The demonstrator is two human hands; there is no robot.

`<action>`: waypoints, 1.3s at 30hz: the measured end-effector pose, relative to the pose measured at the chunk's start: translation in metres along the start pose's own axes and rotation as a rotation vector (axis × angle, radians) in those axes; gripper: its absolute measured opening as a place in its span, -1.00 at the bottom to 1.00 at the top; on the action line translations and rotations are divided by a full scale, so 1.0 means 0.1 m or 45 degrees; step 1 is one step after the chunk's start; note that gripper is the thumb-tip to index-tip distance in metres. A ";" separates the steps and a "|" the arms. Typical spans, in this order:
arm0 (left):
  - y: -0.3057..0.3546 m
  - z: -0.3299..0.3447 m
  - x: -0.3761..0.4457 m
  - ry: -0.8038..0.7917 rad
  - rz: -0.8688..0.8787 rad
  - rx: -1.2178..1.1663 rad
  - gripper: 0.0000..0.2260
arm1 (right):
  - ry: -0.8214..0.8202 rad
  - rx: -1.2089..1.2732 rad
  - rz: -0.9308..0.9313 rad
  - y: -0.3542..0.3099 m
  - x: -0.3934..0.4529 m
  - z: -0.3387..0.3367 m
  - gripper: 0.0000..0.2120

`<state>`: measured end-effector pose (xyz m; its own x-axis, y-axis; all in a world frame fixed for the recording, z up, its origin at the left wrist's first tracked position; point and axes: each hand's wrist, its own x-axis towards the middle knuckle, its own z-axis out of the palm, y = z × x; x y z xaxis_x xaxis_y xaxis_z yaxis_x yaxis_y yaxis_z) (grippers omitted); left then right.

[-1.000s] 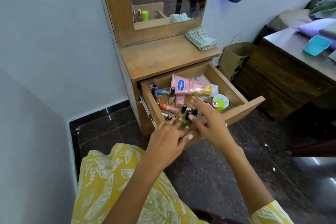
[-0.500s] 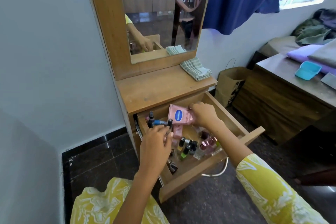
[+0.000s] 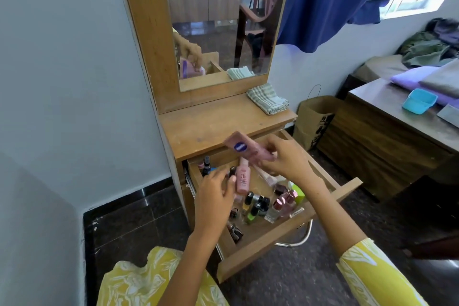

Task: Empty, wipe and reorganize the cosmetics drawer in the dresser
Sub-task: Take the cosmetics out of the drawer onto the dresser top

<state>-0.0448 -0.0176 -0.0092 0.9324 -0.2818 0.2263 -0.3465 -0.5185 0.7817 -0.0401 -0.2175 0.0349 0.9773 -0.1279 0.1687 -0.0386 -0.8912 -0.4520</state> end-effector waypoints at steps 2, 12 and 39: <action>0.01 -0.05 0.04 0.043 0.007 -0.076 -0.60 | 0.055 0.294 -0.037 -0.11 0.00 -0.06 -0.71; -0.07 -0.48 0.60 0.358 0.092 -0.175 -0.50 | 0.058 1.192 -0.180 -0.85 0.58 0.33 -0.55; -0.25 -0.44 0.62 0.435 0.200 0.404 -0.74 | -0.007 0.477 -0.129 -0.55 0.74 0.39 -0.86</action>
<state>0.0261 0.0133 0.0110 0.8283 -0.1226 0.5467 -0.4504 -0.7261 0.5195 0.0423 -0.1610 0.0381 0.9735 -0.0441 0.2245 0.1358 -0.6784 -0.7220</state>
